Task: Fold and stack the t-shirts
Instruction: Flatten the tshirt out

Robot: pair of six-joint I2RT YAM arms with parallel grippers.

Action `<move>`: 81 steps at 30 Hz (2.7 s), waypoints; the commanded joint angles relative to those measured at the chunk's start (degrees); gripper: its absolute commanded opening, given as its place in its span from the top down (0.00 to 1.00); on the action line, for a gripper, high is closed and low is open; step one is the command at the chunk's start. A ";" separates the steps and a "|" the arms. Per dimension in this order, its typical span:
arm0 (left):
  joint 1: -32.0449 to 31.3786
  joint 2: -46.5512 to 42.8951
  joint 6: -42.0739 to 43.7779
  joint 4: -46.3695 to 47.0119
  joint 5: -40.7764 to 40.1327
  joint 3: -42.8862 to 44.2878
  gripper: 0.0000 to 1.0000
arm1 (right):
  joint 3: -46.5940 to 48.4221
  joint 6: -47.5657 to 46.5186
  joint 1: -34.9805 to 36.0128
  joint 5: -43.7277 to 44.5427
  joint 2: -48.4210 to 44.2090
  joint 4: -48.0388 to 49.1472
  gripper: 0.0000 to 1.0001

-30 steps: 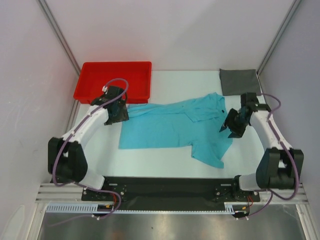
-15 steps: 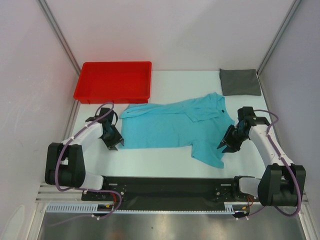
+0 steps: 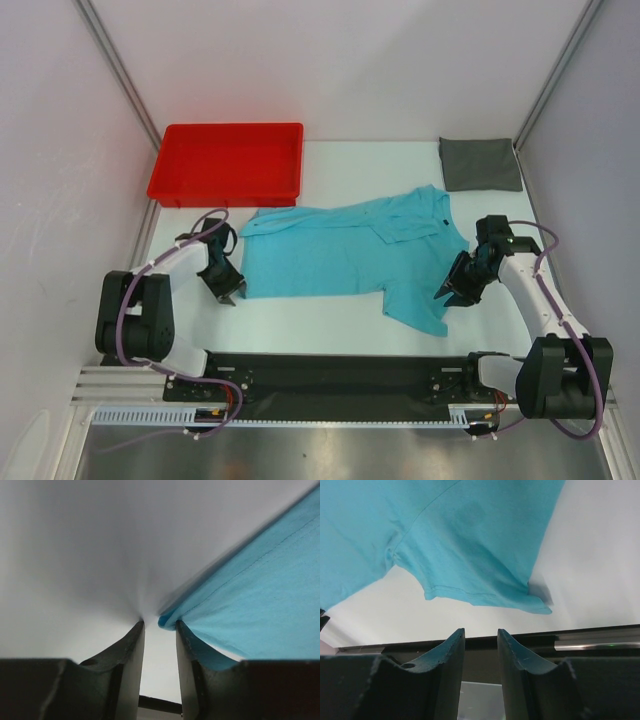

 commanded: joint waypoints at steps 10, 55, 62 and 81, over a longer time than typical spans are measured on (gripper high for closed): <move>6.54 0.36 3.22 2.54 -11.35 3.61 1.00 | -2.26 1.55 3.70 0.80 1.73 0.77 0.46; 8.49 -1.58 8.76 4.03 -9.86 6.16 1.00 | -12.98 8.32 12.24 9.77 9.64 13.43 0.61; 8.49 -0.96 8.85 4.03 -9.77 6.51 1.00 | -11.41 9.29 13.56 11.35 7.72 10.72 0.69; 7.53 -7.81 10.96 -1.77 -9.51 13.87 0.99 | 12.04 4.55 13.21 17.85 6.39 -2.46 1.00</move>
